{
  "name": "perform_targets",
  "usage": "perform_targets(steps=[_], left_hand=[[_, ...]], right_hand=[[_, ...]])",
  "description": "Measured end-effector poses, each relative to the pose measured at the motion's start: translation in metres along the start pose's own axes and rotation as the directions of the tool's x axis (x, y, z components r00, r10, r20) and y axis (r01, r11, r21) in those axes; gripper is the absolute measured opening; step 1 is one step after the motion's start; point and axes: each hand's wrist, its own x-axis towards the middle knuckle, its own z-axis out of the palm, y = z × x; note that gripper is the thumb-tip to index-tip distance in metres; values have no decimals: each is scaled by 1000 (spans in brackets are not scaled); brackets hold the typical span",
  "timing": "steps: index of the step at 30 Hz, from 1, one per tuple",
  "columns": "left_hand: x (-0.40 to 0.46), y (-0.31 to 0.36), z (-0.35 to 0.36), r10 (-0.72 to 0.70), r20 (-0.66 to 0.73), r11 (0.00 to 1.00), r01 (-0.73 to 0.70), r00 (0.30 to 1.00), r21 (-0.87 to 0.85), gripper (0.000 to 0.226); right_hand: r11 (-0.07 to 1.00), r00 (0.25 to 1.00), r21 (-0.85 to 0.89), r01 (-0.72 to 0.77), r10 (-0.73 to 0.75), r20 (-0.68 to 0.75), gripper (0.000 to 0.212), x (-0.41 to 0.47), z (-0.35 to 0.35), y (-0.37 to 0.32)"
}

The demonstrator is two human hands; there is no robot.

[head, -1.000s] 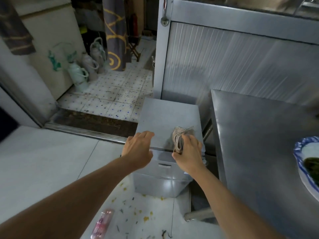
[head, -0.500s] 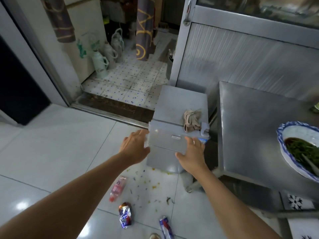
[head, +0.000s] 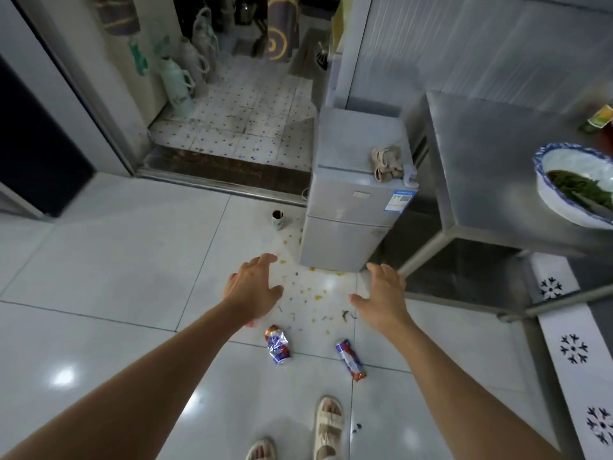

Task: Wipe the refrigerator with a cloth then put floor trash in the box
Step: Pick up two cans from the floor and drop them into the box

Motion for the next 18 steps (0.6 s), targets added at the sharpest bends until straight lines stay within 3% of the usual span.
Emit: perform_targets(steps=[10, 18], left_hand=[[-29, -43, 91, -114, 135, 993, 109, 984, 43, 57], [-13, -54, 206, -111, 186, 993, 102, 976, 58, 56]], right_hand=[[991, 983, 16, -135, 132, 130, 68, -29, 80, 63], [968, 961, 56, -244, 233, 150, 65, -24, 155, 155]])
